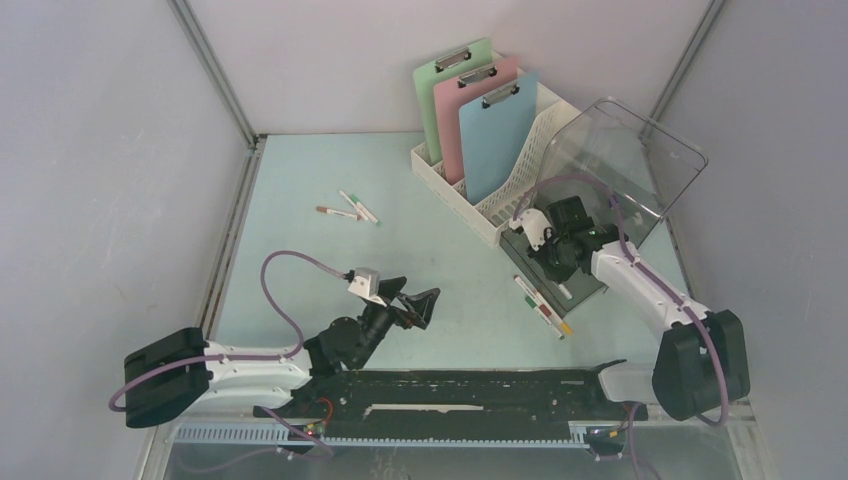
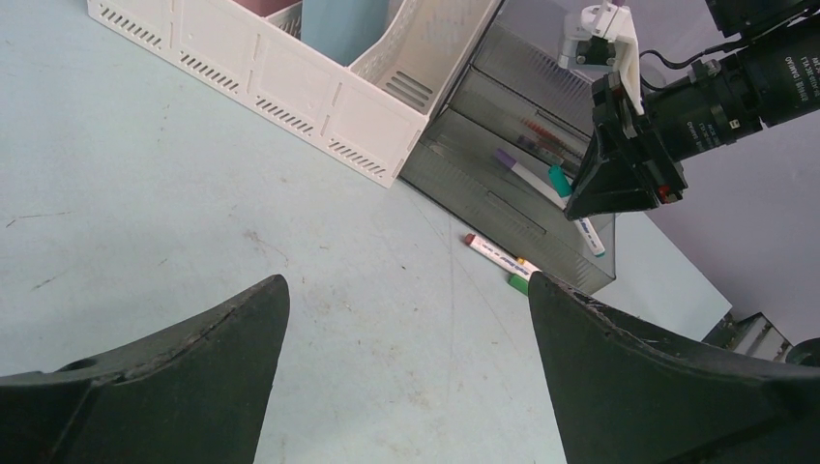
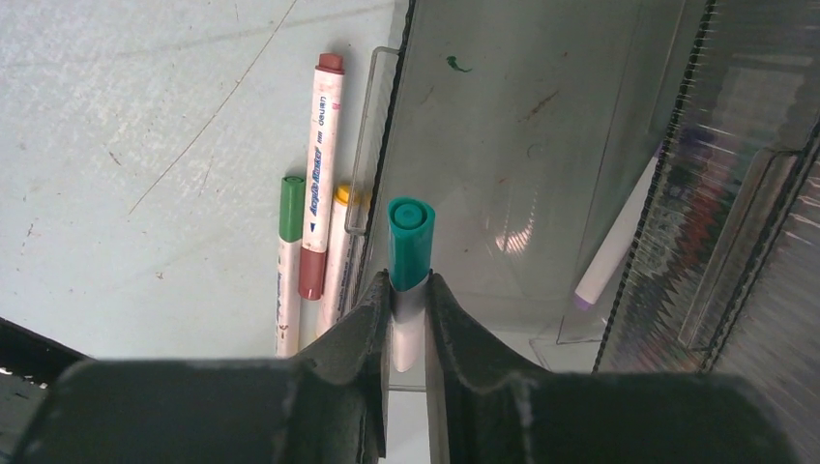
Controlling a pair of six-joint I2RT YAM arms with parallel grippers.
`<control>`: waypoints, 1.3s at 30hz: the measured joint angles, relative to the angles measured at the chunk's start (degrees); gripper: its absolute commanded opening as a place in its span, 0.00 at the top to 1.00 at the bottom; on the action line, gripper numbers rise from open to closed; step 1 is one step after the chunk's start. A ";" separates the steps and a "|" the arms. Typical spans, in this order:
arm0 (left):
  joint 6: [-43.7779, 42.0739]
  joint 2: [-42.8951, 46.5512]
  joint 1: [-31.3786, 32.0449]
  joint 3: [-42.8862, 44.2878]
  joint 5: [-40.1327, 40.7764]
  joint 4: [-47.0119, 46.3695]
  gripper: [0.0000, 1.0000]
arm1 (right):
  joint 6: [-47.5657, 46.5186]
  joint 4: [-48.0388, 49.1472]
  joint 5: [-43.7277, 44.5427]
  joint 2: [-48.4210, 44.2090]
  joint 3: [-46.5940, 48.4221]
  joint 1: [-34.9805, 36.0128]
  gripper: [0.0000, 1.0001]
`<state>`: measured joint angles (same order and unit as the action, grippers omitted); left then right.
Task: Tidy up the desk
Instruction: Place the stationery in the drawer.
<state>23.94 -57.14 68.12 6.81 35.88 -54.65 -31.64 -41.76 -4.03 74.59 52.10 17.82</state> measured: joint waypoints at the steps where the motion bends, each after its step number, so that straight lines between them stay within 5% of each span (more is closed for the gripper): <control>1: 0.00 -0.09 0.00 0.00 0.00 0.00 0.00 | 0.02 0.00 0.13 0.24 0.00 0.00 0.78; 28: 0.24 -2.40 0.00 0.00 0.00 -0.02 0.00 | 0.28 -0.26 0.31 2.29 0.00 1.05 0.67; 39: 0.57 -2.49 0.00 0.00 0.02 -0.02 0.00 | -0.11 -0.94 -6.58 -2.84 0.00 2.14 0.67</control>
<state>24.51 -59.64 68.12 6.81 35.90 -54.68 -31.75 -42.70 -10.61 71.75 52.10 19.97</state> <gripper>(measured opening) 0.996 0.331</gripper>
